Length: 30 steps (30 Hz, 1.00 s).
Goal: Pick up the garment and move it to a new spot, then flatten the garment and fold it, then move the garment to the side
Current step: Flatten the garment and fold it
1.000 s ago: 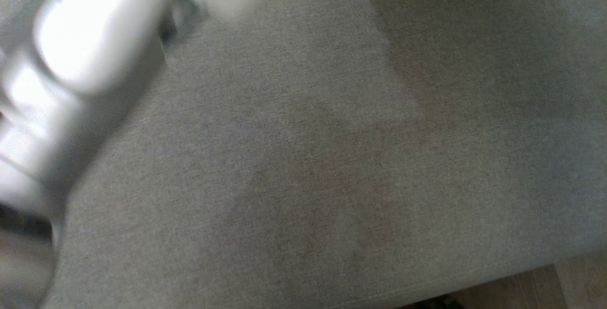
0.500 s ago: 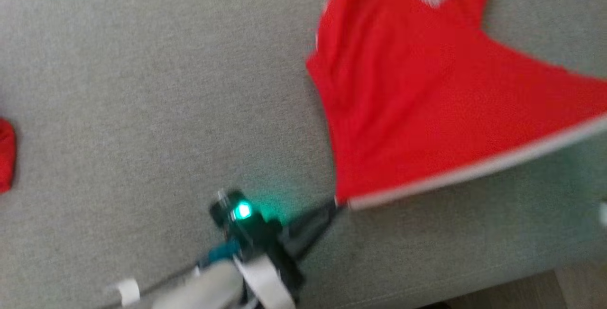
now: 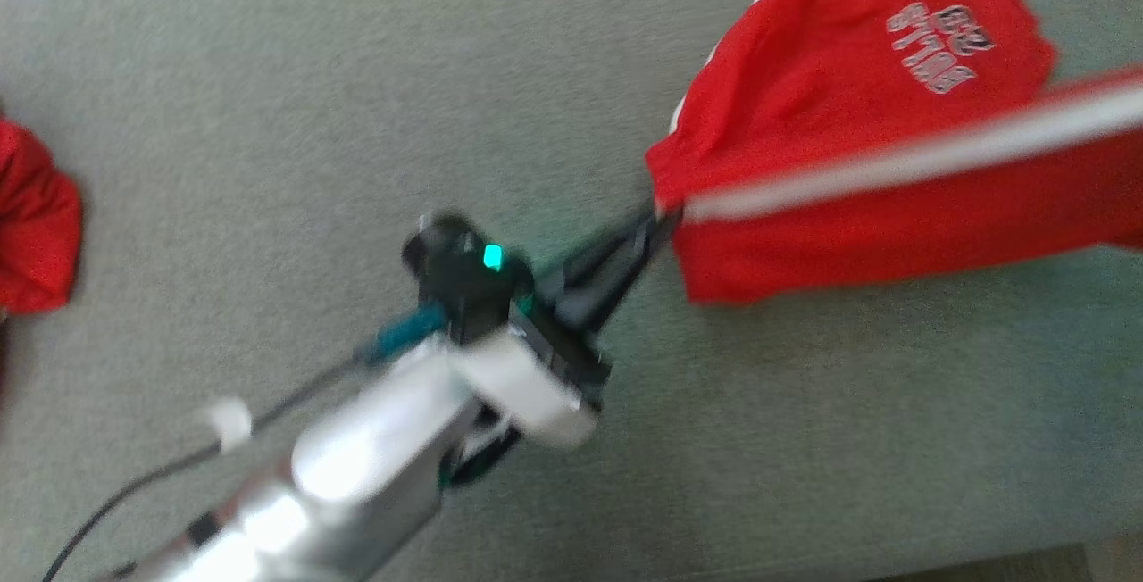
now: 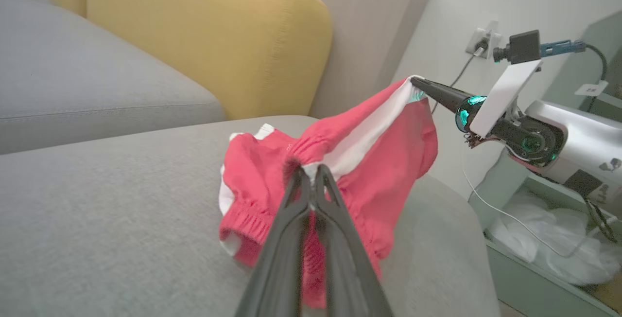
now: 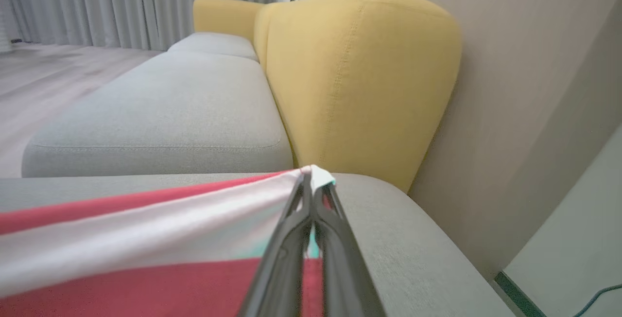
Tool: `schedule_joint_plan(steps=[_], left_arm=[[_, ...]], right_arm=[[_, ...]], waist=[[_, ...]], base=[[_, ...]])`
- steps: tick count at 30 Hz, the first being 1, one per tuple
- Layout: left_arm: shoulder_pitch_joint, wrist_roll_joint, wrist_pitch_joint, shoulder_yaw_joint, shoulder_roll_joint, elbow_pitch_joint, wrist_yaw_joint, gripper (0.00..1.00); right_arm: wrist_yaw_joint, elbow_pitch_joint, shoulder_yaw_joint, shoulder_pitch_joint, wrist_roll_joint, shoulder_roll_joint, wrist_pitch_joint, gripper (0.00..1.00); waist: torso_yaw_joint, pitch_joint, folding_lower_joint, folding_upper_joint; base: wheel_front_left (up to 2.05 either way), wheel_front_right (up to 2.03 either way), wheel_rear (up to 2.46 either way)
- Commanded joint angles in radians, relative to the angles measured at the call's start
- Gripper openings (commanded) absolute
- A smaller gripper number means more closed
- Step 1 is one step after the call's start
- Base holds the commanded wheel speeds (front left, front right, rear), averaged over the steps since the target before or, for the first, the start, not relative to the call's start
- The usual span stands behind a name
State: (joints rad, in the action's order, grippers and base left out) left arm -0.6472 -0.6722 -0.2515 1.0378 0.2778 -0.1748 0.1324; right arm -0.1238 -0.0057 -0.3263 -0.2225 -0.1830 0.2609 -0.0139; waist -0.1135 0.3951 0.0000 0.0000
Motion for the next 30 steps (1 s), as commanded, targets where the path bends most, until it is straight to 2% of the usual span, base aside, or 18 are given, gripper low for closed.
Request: schedule_joint_plan(steps=[1,6,14,16,18,19,20,21,22,25,28,30], left_arm=[[-0.068,-0.025,0.01,-0.053,-0.025,-0.009,-0.002,0.0],[-0.172,-0.078,0.063,-0.073,-0.081,-0.123,-0.002,0.0],[-0.237,-0.102,0.102,-0.069,-0.102,-0.234,-0.003,0.0],[-0.246,-0.112,0.099,-0.064,-0.111,-0.243,-0.003,0.0],[-0.256,-0.119,0.091,-0.055,-0.118,-0.253,-0.002,0.0],[-0.267,-0.124,0.079,-0.048,-0.124,-0.264,-0.002,0.03],[-0.272,-0.126,0.076,-0.043,-0.126,-0.272,-0.002,0.18],[-0.274,-0.127,0.071,-0.042,-0.128,-0.283,-0.002,0.55],[-0.276,-0.124,0.063,-0.043,-0.13,-0.293,-0.004,1.0],[-0.265,-0.108,0.027,-0.062,-0.136,-0.317,-0.038,1.0],[-0.225,-0.078,-0.003,-0.109,-0.135,-0.306,-0.105,1.0],[-0.187,-0.035,-0.009,-0.164,-0.131,-0.257,-0.159,1.0]], right_arm=[[-0.007,0.024,0.035,-0.087,0.009,0.063,0.018,0.0],[-0.007,0.234,0.143,-0.287,0.02,0.156,0.064,0.0],[-0.007,0.508,0.323,-0.526,0.035,0.204,0.04,0.0],[-0.007,0.573,0.353,-0.575,0.043,0.212,0.03,0.15],[-0.007,0.628,0.383,-0.616,0.047,0.214,0.014,0.45],[-0.007,0.68,0.413,-0.649,0.03,0.208,-0.001,1.0],[-0.007,0.708,0.414,-0.663,0.011,0.202,-0.005,1.0],[-0.007,0.731,0.423,-0.672,-0.009,0.196,-0.009,1.0],[-0.007,0.747,0.434,-0.679,-0.028,0.192,-0.016,1.0],[-0.007,0.768,0.482,-0.679,-0.105,0.189,-0.033,1.0],[-0.007,0.735,0.543,-0.651,-0.245,0.202,-0.028,1.0],[-0.007,0.706,0.577,-0.623,-0.328,0.243,0.002,1.0]], waist=[[0.048,0.044,0.0,0.0],[0.09,0.09,0.0,0.0],[0.114,0.128,0.0,0.0],[0.125,0.137,0.0,0.0],[0.131,0.144,0.0,0.0],[0.135,0.148,0.0,0.0],[0.137,0.148,0.0,0.0],[0.139,0.147,0.0,0.0],[0.14,0.144,0.0,0.0],[0.137,0.129,0.0,0.0],[0.136,0.111,0.0,0.0],[0.14,0.103,0.0,0.0]], base=[[0.0,0.0,0.0],[0.0,0.0,0.0],[0.0,0.0,0.0],[0.0,0.0,0.0],[0.0,0.0,0.0],[0.0,0.0,0.0],[0.0,0.0,0.0],[0.0,0.0,0.0],[0.0,0.0,0.0],[0.0,0.0,0.0],[0.0,0.0,0.0],[0.0,0.0,0.0]])
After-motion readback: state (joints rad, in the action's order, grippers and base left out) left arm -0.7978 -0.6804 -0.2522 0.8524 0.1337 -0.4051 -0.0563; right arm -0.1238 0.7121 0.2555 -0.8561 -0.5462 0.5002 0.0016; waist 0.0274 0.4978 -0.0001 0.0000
